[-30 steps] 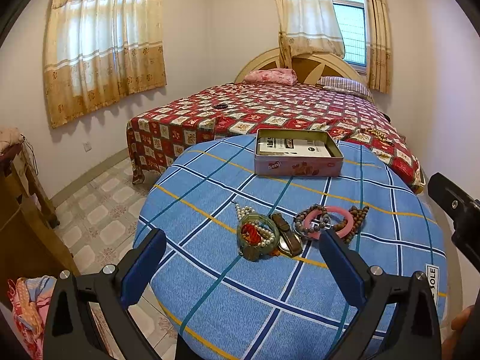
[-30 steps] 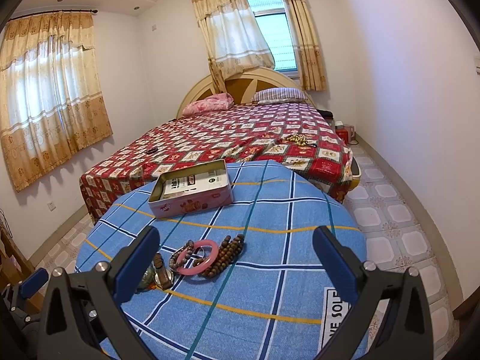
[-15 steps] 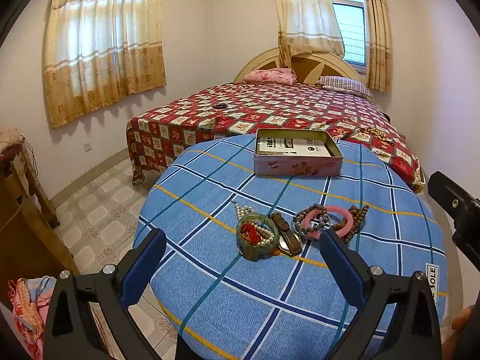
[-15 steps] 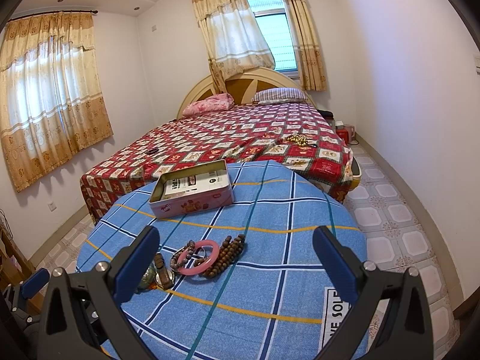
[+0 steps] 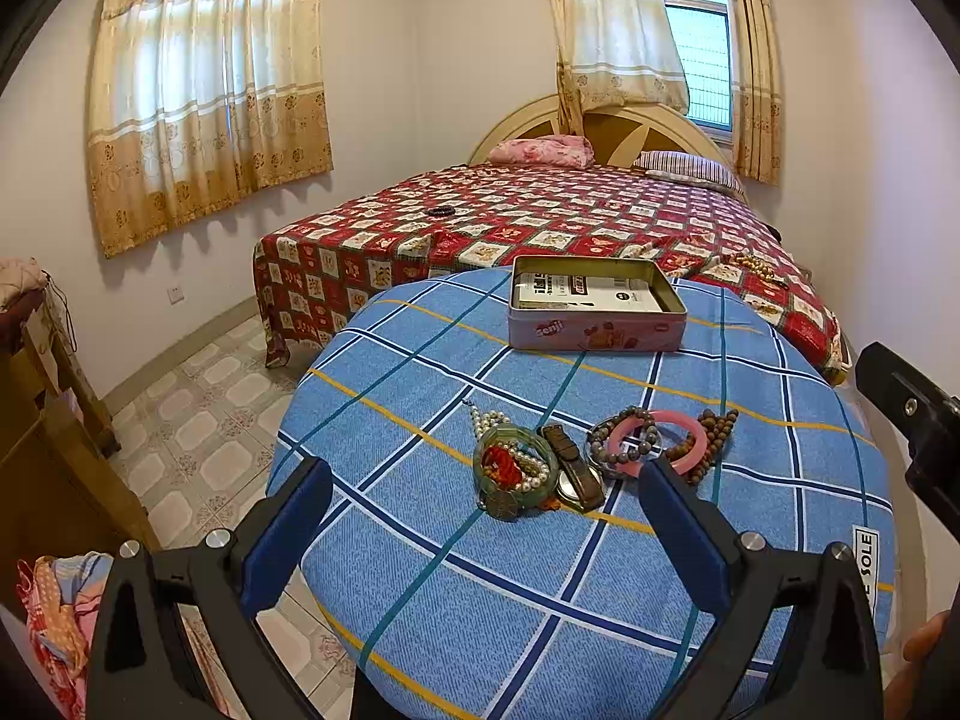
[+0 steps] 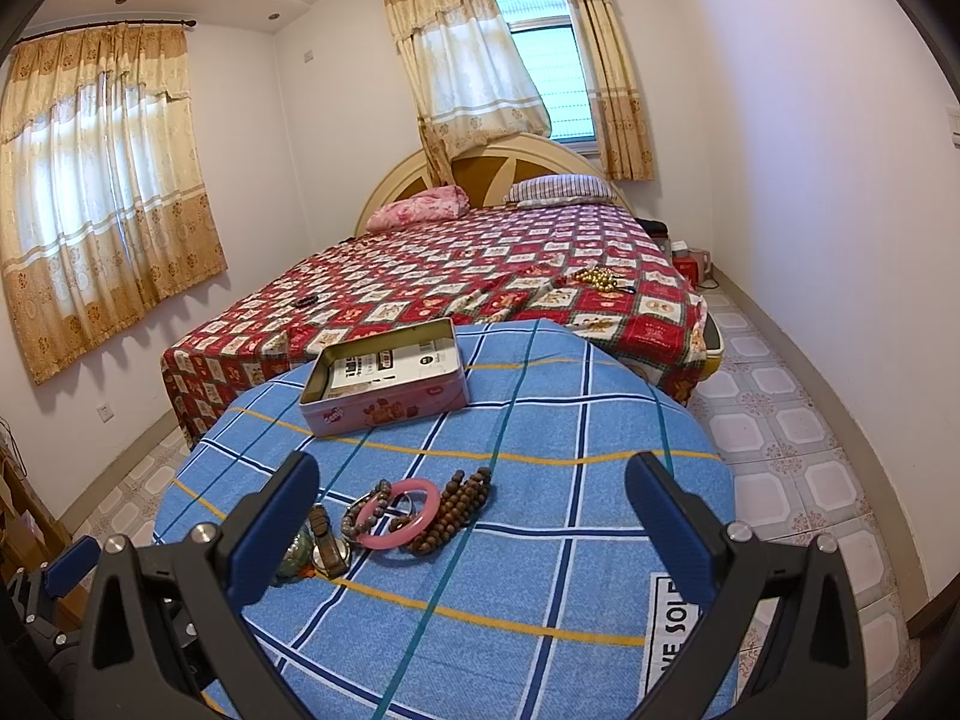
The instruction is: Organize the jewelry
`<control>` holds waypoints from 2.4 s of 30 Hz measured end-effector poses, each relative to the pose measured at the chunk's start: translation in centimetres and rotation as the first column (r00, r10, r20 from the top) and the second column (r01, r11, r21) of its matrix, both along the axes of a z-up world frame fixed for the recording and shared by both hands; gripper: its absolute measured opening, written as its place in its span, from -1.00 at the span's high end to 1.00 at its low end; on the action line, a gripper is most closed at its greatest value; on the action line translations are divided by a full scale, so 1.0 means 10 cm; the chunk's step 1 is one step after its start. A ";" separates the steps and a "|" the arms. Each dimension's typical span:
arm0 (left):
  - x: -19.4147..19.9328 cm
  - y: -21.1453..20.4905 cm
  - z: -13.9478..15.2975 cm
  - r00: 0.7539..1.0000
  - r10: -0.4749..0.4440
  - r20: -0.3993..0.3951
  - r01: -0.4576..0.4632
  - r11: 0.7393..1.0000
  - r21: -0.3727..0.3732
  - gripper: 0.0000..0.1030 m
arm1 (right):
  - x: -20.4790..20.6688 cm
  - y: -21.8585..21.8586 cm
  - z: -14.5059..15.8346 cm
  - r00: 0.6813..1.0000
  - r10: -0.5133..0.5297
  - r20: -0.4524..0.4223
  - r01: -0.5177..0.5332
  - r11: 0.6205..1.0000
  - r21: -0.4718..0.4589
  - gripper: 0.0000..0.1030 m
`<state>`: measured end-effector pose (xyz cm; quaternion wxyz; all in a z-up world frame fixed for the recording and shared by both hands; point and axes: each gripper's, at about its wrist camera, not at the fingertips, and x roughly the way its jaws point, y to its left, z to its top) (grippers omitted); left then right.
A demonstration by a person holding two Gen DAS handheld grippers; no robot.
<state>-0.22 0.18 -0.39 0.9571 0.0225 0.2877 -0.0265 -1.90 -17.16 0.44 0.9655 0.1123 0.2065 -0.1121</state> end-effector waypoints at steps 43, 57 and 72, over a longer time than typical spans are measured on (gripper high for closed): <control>0.34 0.38 -0.44 0.988 0.033 -0.152 -0.039 0.998 -0.041 -0.97 | 0.12 0.05 -0.14 0.999 0.016 -0.027 -0.017 1.000 -0.020 -1.00; 1.07 0.49 -0.68 0.974 -0.064 -0.216 0.046 0.995 -0.090 -0.50 | 0.59 -0.16 -0.62 0.976 0.082 -0.202 -0.074 0.996 0.045 -0.60; 1.40 0.33 -0.92 0.913 -0.250 -0.322 0.208 0.965 -0.161 0.81 | 0.89 -0.13 -0.76 0.959 0.114 -0.260 -0.112 0.993 0.024 -0.60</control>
